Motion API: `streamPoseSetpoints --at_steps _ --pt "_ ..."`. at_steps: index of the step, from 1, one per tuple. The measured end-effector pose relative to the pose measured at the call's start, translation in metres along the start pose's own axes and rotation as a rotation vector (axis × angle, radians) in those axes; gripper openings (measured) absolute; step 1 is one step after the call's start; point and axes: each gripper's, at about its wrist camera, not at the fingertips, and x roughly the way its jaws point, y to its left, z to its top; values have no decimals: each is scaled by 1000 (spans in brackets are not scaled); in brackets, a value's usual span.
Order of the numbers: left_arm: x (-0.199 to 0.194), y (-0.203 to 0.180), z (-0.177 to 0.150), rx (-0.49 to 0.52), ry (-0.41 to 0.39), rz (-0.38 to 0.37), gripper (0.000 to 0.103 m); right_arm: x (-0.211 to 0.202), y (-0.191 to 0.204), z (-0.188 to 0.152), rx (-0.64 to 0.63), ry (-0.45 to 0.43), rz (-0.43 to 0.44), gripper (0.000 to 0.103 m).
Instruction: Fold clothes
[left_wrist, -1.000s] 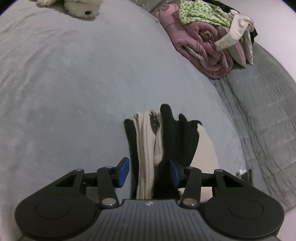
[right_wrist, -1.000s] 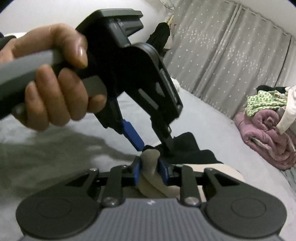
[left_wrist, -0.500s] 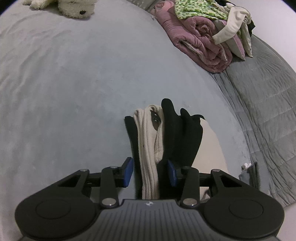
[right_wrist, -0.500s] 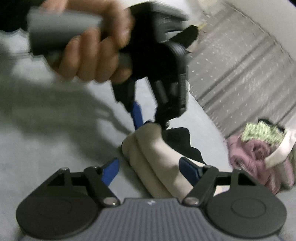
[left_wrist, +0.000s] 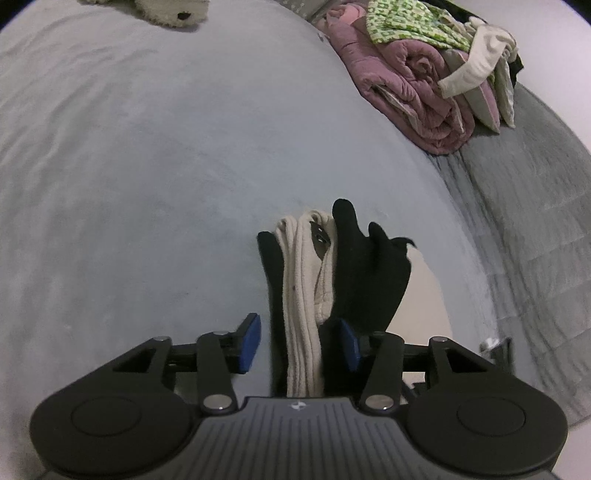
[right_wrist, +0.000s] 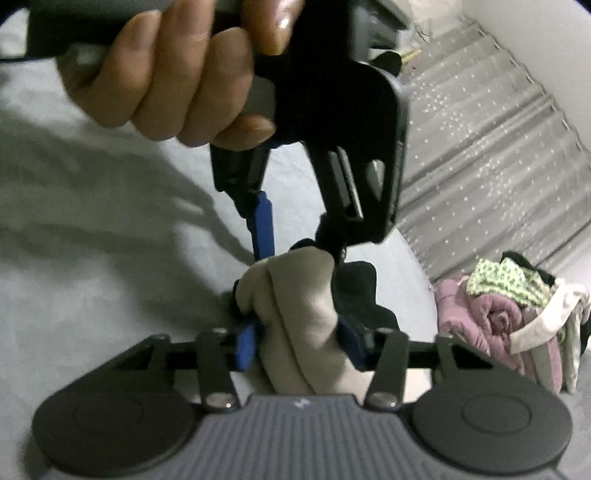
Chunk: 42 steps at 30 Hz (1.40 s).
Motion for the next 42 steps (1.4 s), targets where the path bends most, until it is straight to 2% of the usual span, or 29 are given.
streamPoseSetpoints --at_steps 3,6,9,12,21,24,30,39,42 --pt "-3 10 1 -82 1 -44 64 -4 -22 1 161 3 57 36" --pt "-2 22 0 -195 14 -121 69 -8 -52 0 364 2 129 34" --pt "4 32 -4 -296 32 -190 72 -11 -70 -4 482 0 166 33" --pt "9 36 -8 -343 24 -226 73 -12 -77 -10 546 1 187 33" --pt "13 38 -12 -371 -66 -295 78 -15 -80 -5 547 -14 160 33" --pt "15 36 -17 -394 -69 -296 78 -16 -84 -5 579 -23 159 33" --pt "19 35 -14 -399 -97 -293 78 -14 -78 -6 544 -19 154 33" --pt "17 35 -10 -367 -110 -306 78 -8 -68 -8 478 -18 147 33" --pt "18 23 -9 -282 -106 -266 78 -7 -66 -8 456 -19 142 33"
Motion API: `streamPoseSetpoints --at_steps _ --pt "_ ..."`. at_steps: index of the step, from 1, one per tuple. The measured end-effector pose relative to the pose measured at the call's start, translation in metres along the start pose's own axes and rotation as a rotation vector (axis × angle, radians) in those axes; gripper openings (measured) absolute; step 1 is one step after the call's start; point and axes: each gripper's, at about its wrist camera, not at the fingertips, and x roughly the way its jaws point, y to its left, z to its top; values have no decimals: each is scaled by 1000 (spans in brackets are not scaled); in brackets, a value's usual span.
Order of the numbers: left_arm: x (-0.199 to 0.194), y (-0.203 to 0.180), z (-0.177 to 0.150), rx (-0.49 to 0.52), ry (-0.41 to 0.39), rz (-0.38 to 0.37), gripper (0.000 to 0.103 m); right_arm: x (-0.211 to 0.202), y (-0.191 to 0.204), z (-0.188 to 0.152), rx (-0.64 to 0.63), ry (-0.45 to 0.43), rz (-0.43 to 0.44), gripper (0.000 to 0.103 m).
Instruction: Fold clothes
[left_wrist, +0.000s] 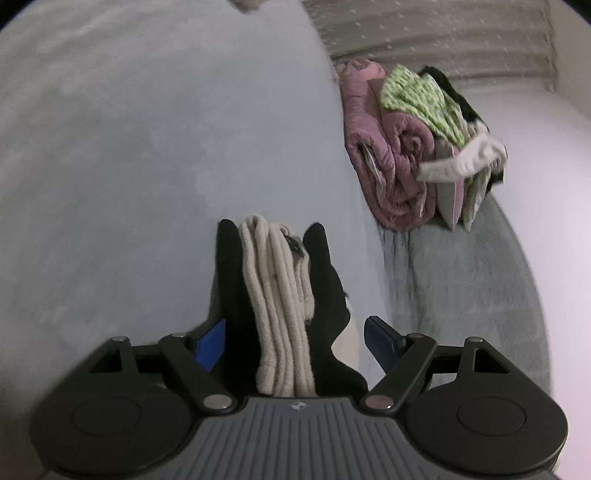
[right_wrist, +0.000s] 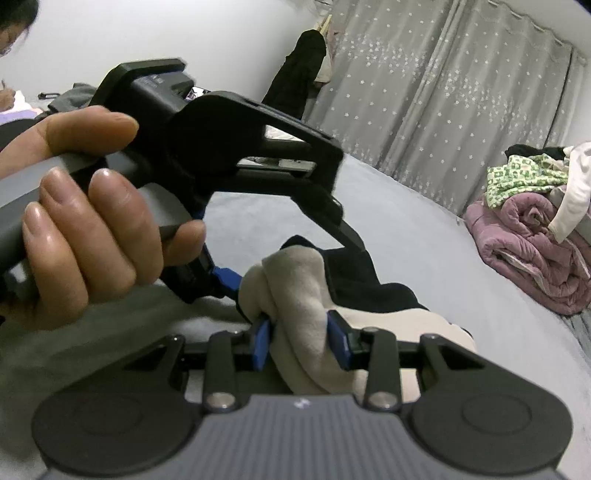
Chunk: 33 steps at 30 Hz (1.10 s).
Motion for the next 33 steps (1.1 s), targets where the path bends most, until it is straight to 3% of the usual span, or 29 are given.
streamPoseSetpoints --at_steps 2,5,12,22,27,33 --pt "5 -8 -1 68 7 39 78 1 3 -1 -26 -1 -8 33" --pt "11 -13 -3 139 11 101 67 3 5 -3 -43 -2 -9 33" --pt "11 -19 -2 217 8 135 46 6 7 -5 -56 -1 -8 33" --pt "14 -23 -3 296 16 176 43 9 -1 -7 -60 12 44 40" --pt "15 -24 -3 315 13 186 43 0 -53 2 149 8 182 35" --pt "14 -23 -4 322 12 186 44 2 -115 -4 463 -2 219 33"
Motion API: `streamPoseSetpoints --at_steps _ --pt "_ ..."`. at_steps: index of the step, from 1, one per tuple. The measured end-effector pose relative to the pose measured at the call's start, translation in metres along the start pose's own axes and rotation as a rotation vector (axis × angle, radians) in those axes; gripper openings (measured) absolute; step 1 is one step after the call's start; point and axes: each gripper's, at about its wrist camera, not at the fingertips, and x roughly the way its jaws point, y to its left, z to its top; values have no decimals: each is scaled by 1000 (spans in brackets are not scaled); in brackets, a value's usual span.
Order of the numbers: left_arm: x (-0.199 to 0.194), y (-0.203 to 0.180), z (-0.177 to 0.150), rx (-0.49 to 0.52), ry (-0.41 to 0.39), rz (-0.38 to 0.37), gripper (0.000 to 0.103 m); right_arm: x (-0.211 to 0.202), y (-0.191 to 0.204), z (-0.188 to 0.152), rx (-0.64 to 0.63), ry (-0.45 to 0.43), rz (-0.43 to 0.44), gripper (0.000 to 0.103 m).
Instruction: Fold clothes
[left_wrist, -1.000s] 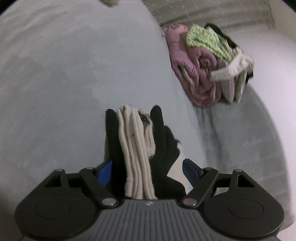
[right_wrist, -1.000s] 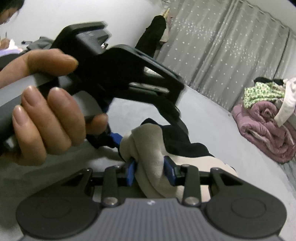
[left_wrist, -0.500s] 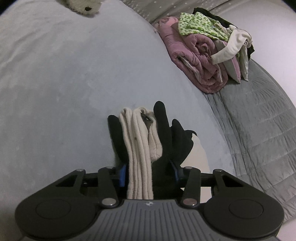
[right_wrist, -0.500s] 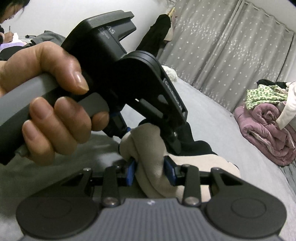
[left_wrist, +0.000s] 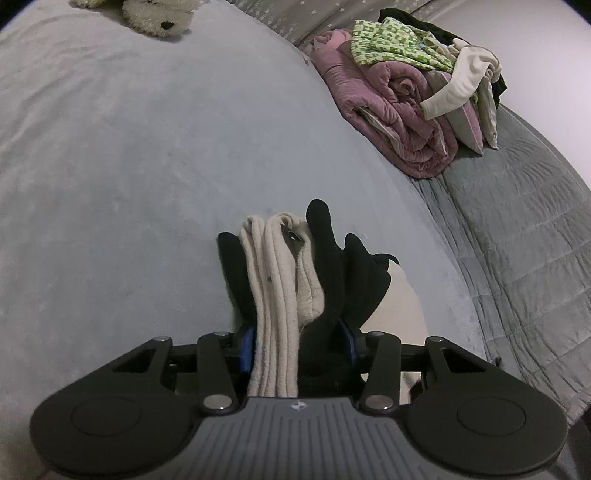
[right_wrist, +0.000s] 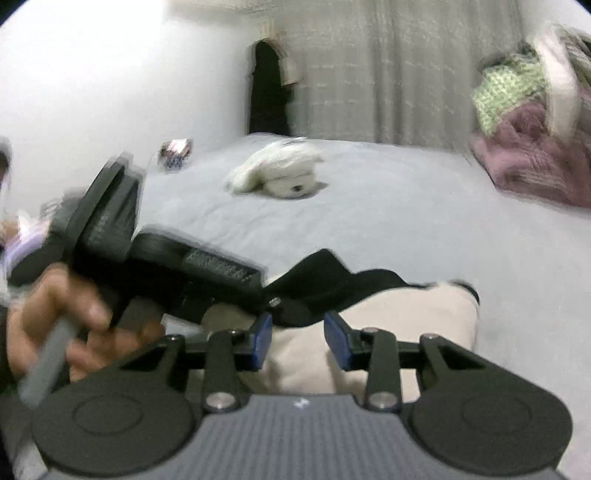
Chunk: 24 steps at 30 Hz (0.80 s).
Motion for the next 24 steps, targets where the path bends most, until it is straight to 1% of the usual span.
streamPoseSetpoints --at_steps 1,4,6,8,11,16,21,24 --pt "0 0 0 1 0 0 44 2 -11 2 62 6 9 33" --pt "0 0 0 9 0 1 44 11 -32 0 161 43 -21 33" --pt "0 -1 -1 21 0 5 44 21 -41 -4 184 87 -49 30" --pt "0 -2 -1 24 -1 7 44 25 -44 -8 197 89 -57 30" --pt "-1 0 -1 17 1 4 44 25 -44 -9 206 93 -80 24" --pt "-1 2 -1 14 1 0 44 15 -61 -7 271 59 -120 22" --pt "0 2 -1 11 2 -2 44 15 -66 -8 300 65 -150 15" --pt "0 2 -1 8 3 -3 45 13 -66 -6 298 54 -180 15"
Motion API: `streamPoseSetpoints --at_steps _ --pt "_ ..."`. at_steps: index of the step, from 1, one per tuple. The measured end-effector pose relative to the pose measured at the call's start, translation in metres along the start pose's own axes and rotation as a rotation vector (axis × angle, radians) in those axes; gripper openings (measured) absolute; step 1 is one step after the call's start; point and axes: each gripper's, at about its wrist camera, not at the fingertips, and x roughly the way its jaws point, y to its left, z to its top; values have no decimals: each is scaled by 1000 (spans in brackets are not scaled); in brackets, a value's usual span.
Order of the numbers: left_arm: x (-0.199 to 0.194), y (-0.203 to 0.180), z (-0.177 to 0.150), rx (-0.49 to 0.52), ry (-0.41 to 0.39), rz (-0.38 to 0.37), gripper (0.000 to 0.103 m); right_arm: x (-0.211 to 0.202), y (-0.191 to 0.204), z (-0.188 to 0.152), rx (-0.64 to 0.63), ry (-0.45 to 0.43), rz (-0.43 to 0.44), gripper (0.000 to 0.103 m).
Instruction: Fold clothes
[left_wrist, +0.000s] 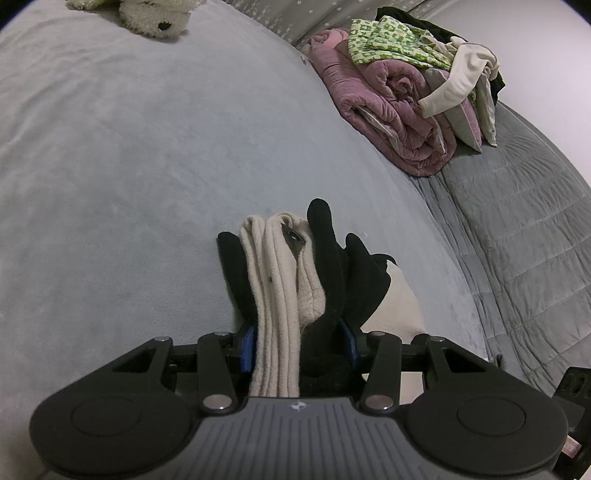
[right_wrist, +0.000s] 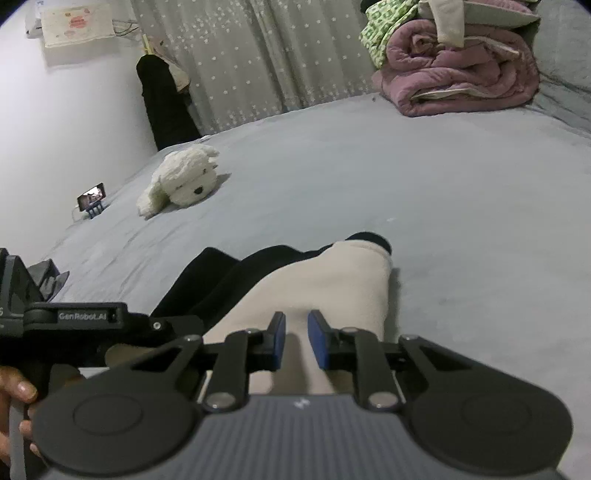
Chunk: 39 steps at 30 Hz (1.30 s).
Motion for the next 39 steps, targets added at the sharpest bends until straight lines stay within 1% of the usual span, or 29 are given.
streamPoseSetpoints --at_steps 3,4,8,10,13,17,21,24,26,28,30,33,35,36,38,39 --pt "0 -1 -1 -3 0 0 45 -4 2 1 -20 -22 -41 15" --pt "0 -1 -1 -3 -1 0 45 -3 2 1 -21 -22 -43 15" --pt "1 -2 -1 2 -4 4 45 9 4 -5 -47 16 -64 16" --pt "1 -2 0 1 -3 3 45 12 7 -7 -62 12 -83 16" --pt "2 -1 1 -3 -2 1 45 5 10 -4 -70 -8 -84 16" --pt "2 -1 1 1 -2 2 45 8 5 -5 -48 5 -82 16" --pt "1 -1 1 4 -2 3 45 12 11 -7 -88 3 -105 17" --pt "1 -1 2 4 -2 4 45 9 6 -5 -48 3 -86 17" --pt "1 -1 2 4 0 3 45 6 -3 -1 14 5 -56 18" --pt "1 -1 1 4 1 3 45 3 -12 2 71 11 -34 20" --pt "1 -1 2 6 2 2 45 1 -16 3 90 17 -24 28" --pt "1 -1 2 5 3 2 45 -3 -19 3 113 26 -19 36" --pt "2 -1 2 6 3 4 45 -6 -21 3 125 34 -28 39" --pt "2 -1 2 5 3 4 46 -6 -24 2 131 40 -46 47" --pt "2 -1 1 6 2 4 46 -6 -30 0 153 54 -73 54" --pt "2 -1 1 7 2 5 46 -4 -36 -2 187 62 -59 55"
